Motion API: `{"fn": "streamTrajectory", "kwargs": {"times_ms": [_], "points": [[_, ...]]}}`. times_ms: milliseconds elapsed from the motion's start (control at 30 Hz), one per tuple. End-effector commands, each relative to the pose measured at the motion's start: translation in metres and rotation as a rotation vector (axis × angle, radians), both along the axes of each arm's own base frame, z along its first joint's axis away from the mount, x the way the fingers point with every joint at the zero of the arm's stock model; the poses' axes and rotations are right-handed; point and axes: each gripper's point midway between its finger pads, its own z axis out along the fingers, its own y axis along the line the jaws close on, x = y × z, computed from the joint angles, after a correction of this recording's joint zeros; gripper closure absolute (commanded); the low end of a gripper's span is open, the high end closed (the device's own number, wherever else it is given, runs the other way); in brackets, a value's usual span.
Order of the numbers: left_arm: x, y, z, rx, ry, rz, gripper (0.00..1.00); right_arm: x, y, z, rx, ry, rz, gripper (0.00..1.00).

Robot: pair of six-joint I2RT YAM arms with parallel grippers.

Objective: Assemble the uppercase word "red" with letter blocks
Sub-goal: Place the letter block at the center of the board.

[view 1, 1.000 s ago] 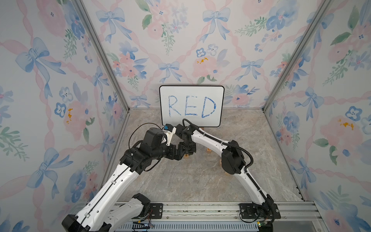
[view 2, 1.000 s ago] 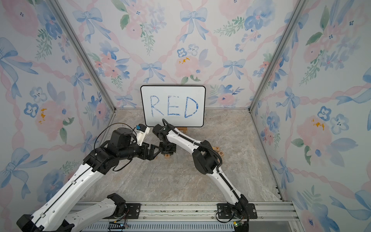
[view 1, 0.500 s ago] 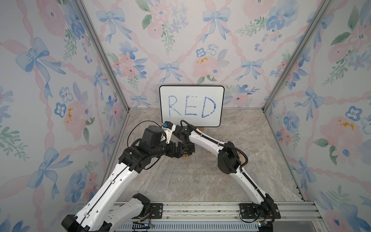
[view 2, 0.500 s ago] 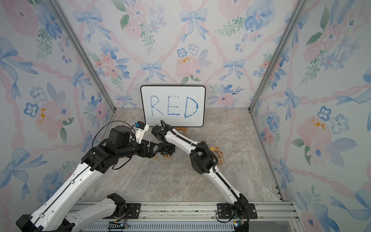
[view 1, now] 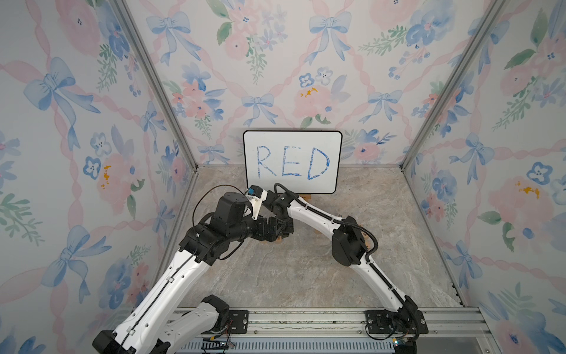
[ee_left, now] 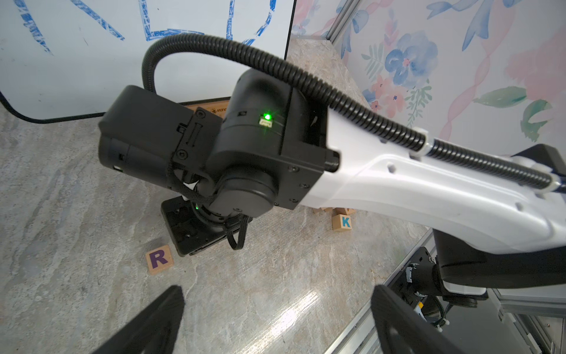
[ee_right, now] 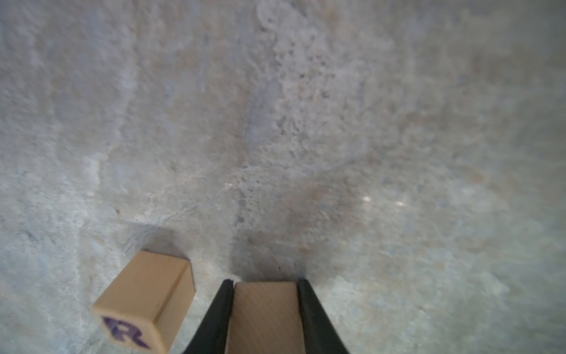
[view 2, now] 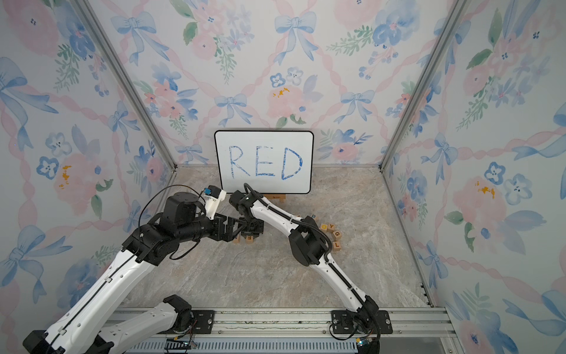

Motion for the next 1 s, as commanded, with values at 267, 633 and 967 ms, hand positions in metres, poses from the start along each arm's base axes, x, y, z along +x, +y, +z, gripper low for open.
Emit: {"fn": "streamTrajectory", "kwargs": {"times_ms": [267,633,967], "points": [[-0.002,0.001,-0.003,0.002,-0.001,-0.014,0.02,-0.013,0.003,-0.018,-0.015,0.046,0.010,0.61],[-0.003,0.001,-0.003,0.000,-0.004,-0.016,0.02,-0.010,0.001,-0.011,0.004,0.041,-0.004,0.55],[-0.001,0.000,-0.003,0.003,-0.001,-0.017,0.02,-0.008,0.001,-0.008,0.028,0.041,-0.017,0.46]]}}
